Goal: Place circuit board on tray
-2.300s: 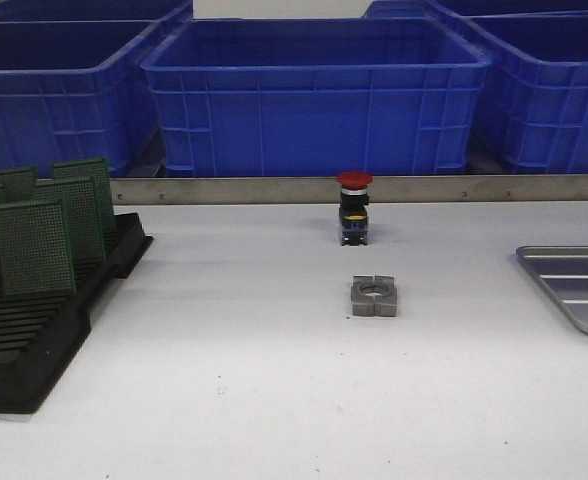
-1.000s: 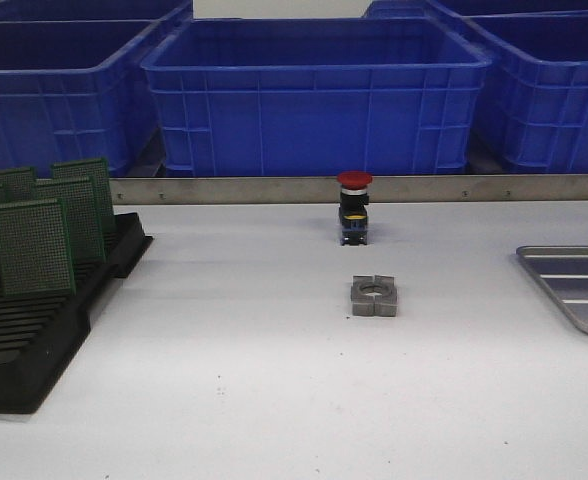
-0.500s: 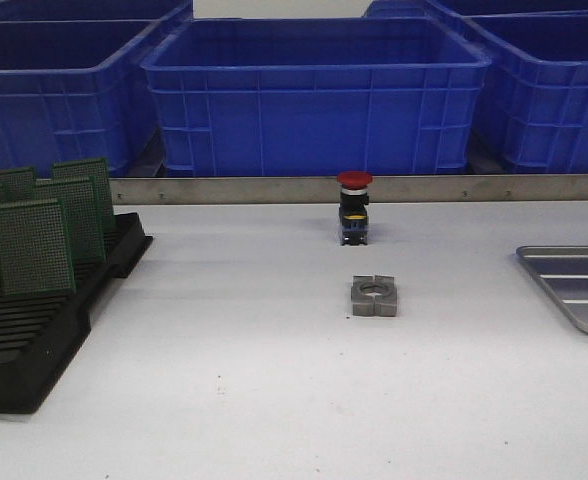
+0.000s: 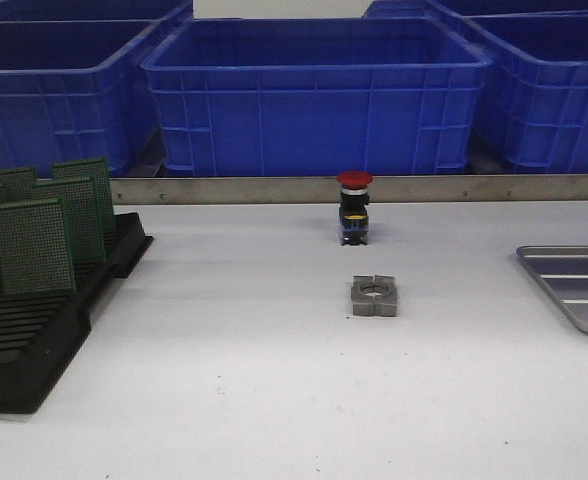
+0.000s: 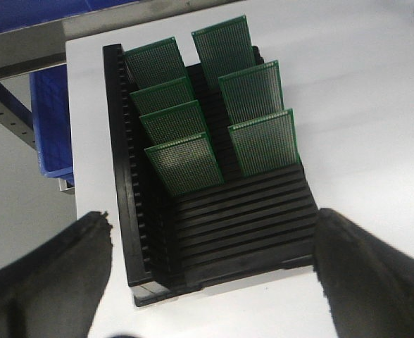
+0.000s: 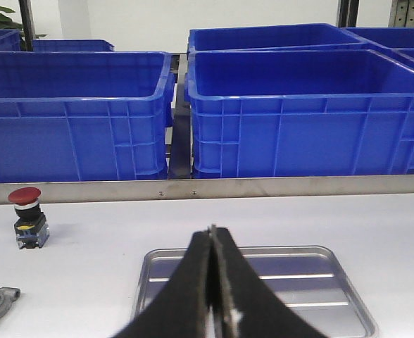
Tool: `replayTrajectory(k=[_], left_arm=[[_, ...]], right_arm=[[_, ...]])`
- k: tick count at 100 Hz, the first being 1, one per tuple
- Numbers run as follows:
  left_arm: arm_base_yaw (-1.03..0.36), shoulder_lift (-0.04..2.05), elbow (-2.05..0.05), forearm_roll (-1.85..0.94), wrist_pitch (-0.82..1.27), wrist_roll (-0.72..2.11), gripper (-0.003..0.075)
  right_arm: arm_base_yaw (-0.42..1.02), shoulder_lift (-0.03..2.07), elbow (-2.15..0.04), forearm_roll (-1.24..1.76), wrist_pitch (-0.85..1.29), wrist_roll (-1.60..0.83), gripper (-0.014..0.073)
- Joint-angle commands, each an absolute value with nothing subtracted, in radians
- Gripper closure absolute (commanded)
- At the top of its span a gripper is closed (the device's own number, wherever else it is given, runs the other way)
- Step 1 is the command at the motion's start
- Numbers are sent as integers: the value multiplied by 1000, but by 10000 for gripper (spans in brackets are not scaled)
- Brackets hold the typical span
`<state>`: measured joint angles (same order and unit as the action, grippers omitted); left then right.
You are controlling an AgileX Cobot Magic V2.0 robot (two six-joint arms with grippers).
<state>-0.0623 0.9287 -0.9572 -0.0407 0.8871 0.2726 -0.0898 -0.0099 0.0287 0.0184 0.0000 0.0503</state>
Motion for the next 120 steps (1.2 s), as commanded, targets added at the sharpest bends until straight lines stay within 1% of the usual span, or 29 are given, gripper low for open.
replayTrajectory(k=[1, 18, 34, 42, 52, 83, 104, 120], left_arm=[[-64, 1019, -1057, -50, 905, 377, 164], [-64, 1217, -1224, -76, 1018, 610, 164], [-65, 1390, -1364, -256, 1142, 1003, 164], [-65, 1456, -1405, -341, 1185, 1167, 164], [-65, 1532, -1433, -374, 1214, 1325, 164], [-65, 1666, -1439, -350, 1208, 1526, 164], [-65, 1710, -1439, -346, 1113, 1531, 164], [-65, 1733, -1439, -346, 1099, 1557, 164]], right_arm=[[-91, -28, 34, 8, -86, 50, 663], [-91, -28, 34, 8, -86, 50, 663], [-91, -28, 34, 8, -86, 50, 663], [-91, -28, 34, 8, -86, 50, 663], [-91, -28, 34, 8, -86, 50, 663], [-91, -28, 34, 8, -86, 50, 663], [-91, -28, 34, 8, -86, 50, 663], [-91, -28, 34, 8, -86, 50, 663]])
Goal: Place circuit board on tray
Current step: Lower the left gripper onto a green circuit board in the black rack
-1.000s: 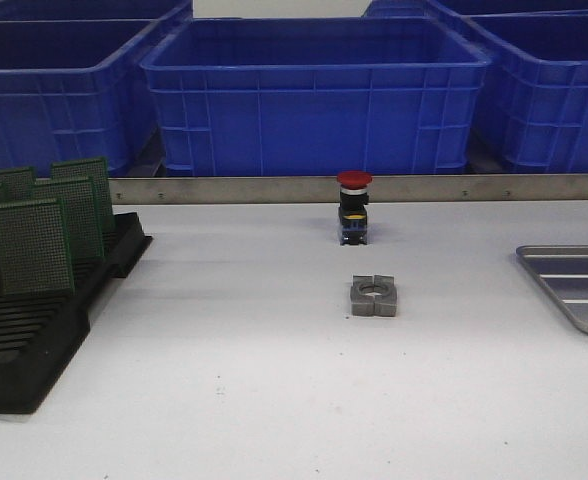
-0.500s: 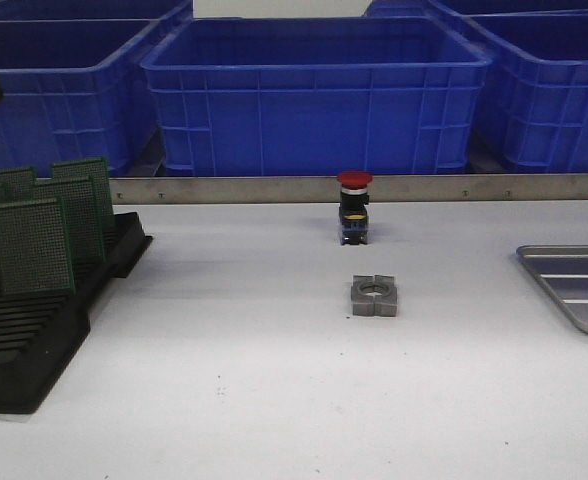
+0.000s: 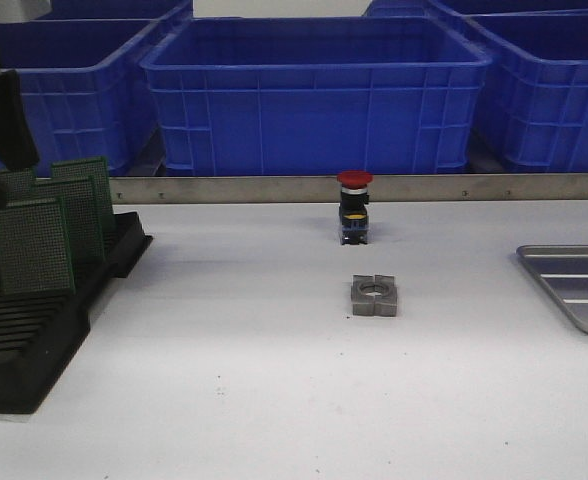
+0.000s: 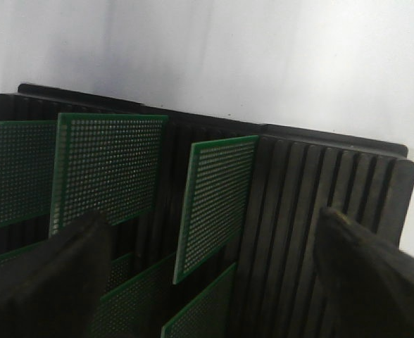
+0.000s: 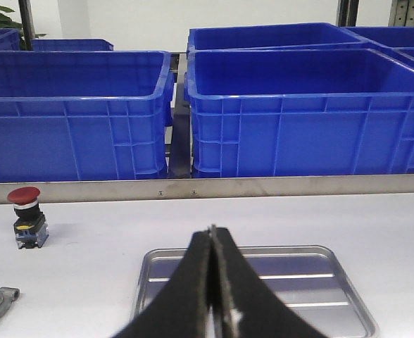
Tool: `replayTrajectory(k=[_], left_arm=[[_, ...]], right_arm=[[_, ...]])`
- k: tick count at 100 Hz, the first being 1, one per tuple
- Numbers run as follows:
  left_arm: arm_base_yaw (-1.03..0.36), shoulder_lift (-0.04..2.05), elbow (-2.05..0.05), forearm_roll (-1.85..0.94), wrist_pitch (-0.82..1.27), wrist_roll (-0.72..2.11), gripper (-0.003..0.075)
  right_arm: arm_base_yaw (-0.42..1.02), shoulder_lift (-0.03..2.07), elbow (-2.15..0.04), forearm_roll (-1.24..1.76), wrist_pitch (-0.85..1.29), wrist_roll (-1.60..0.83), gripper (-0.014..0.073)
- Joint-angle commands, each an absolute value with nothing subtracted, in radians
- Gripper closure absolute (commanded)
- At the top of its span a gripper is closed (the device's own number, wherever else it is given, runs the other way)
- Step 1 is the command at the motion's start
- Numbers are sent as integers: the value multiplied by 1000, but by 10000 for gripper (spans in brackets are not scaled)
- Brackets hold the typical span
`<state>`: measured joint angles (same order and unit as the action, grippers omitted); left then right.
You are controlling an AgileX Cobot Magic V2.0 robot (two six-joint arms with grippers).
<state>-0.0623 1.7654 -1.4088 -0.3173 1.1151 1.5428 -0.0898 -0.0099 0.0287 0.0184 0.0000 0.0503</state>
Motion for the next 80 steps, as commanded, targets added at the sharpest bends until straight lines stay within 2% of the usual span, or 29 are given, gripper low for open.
replayTrajectory(k=[1, 43, 53, 60, 67, 80], left_arm=[[-65, 1733, -1439, -346, 1099, 1557, 164], [-65, 1834, -1439, -335, 1151, 1558, 166], [-65, 1848, -1439, -335, 1154, 1558, 202], [-65, 1852, -1439, -335, 1156, 1558, 274], [-65, 1852, -1439, -336, 1159, 1558, 386], [-65, 1852, -1448, -336, 1157, 1558, 673]], right_arm=[[-91, -28, 34, 8, -86, 50, 663], [-91, -28, 34, 8, -86, 50, 663], [-91, -28, 34, 8, -86, 50, 663], [-91, -28, 34, 8, -86, 50, 663], [-91, -28, 34, 8, -86, 50, 663], [-91, -28, 34, 8, -86, 50, 663]])
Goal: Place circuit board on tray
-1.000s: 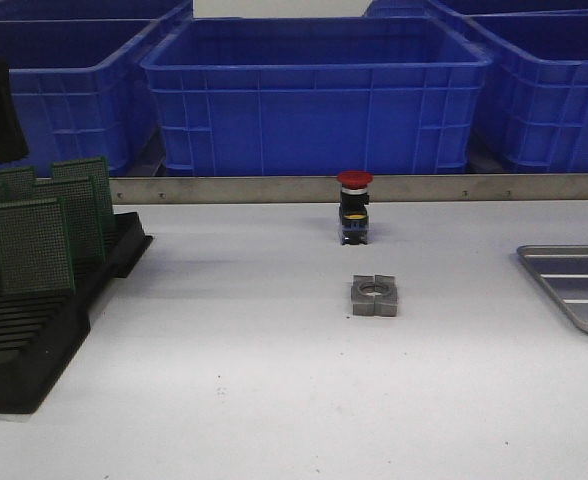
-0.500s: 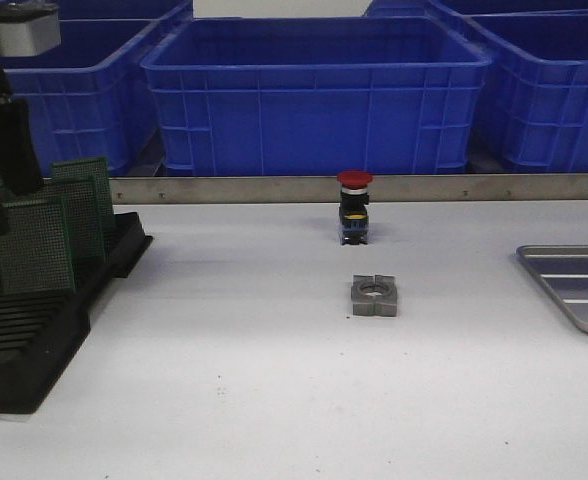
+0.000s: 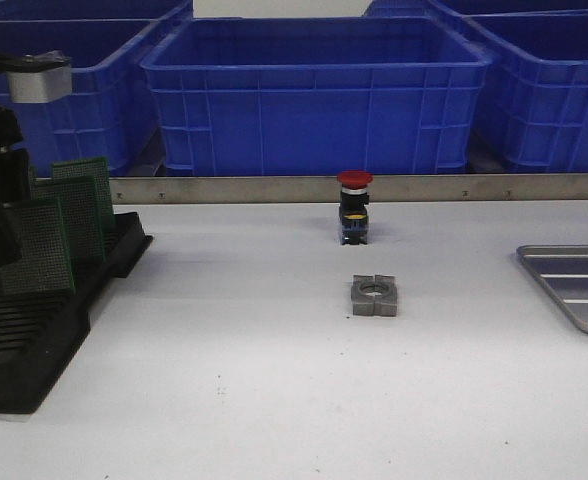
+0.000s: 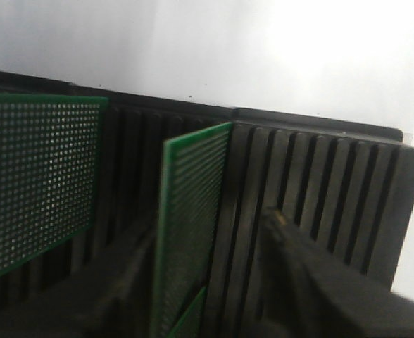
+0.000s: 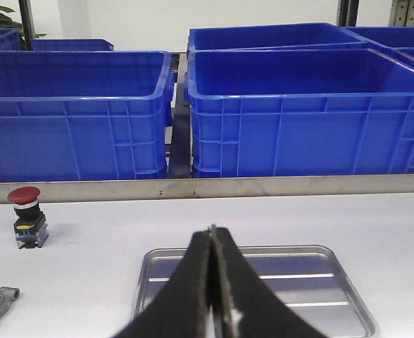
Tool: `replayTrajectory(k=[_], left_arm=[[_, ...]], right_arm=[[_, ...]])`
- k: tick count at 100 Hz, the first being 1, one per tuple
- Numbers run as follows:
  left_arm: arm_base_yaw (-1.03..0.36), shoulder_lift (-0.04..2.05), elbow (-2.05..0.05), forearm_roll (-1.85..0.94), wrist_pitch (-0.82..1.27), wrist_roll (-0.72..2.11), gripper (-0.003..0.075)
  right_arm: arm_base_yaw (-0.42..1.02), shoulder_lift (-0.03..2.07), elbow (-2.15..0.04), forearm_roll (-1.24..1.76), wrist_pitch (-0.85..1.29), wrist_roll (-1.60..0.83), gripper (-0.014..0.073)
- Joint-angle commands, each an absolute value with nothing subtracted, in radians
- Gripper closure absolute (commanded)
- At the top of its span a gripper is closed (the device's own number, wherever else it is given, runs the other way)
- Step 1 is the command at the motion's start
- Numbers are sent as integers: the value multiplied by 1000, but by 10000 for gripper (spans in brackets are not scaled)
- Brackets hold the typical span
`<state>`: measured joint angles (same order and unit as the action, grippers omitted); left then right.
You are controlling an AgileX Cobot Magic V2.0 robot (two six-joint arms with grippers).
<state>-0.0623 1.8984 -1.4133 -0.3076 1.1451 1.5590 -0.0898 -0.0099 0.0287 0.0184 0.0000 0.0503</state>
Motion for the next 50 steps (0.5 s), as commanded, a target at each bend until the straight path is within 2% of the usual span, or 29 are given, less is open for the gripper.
replayTrajectory(k=[1, 3, 30, 50], left_arm=[[-65, 1852, -1450, -336, 1157, 1558, 689], [-65, 1852, -1452, -336, 1157, 1558, 741], [-65, 1852, -1542, -378, 1275, 1558, 738], [-67, 1810, -1555, -436, 1275, 1542, 738]], right_arm=[[-91, -28, 34, 8, -86, 50, 663], [-91, -28, 34, 8, -86, 50, 663], [-91, -28, 34, 8, -86, 50, 663], [-91, -28, 34, 8, -86, 50, 663]])
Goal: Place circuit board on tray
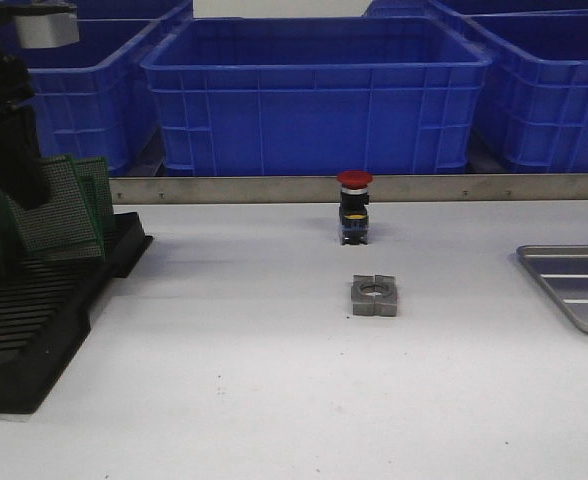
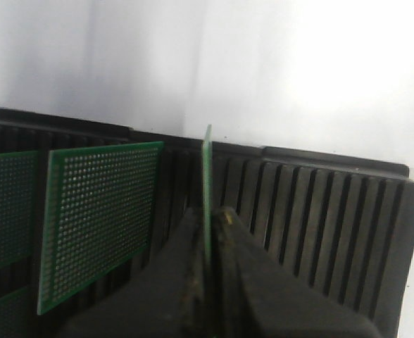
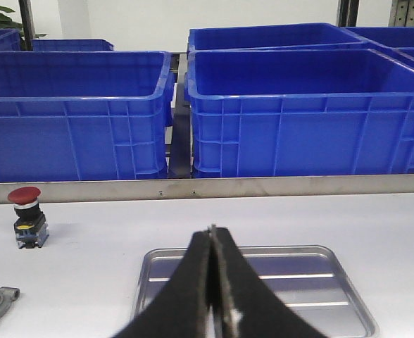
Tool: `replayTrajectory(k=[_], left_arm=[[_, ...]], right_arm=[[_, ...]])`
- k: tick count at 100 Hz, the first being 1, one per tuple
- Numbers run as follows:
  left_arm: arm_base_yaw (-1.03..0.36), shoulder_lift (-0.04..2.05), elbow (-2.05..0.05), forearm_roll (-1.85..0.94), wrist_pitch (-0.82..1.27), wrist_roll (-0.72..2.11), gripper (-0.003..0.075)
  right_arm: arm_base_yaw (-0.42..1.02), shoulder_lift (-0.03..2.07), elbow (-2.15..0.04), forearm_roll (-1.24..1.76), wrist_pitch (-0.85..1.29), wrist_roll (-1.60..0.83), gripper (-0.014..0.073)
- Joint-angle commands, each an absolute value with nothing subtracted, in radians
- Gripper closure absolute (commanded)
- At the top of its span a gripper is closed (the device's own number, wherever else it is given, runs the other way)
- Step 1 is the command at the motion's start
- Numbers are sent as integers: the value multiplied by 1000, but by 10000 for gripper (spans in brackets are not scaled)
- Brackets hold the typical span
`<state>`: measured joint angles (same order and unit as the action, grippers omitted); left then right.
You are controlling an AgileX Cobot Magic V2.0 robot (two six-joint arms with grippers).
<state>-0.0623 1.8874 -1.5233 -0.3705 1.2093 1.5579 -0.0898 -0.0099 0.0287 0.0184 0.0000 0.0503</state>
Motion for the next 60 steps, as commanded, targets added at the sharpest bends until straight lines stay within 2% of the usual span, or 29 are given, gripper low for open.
replayTrajectory(k=[1, 26, 60], left_arm=[[-67, 1808, -1555, -442, 1275, 1543, 738], [-122, 1729, -1555, -573, 1275, 1490, 738], [-351, 1714, -1555, -649, 1274, 1435, 738]], right_arm=[[-91, -28, 34, 8, -86, 50, 663], [-91, -28, 34, 8, -86, 50, 663], [-91, -28, 34, 8, -121, 50, 663]])
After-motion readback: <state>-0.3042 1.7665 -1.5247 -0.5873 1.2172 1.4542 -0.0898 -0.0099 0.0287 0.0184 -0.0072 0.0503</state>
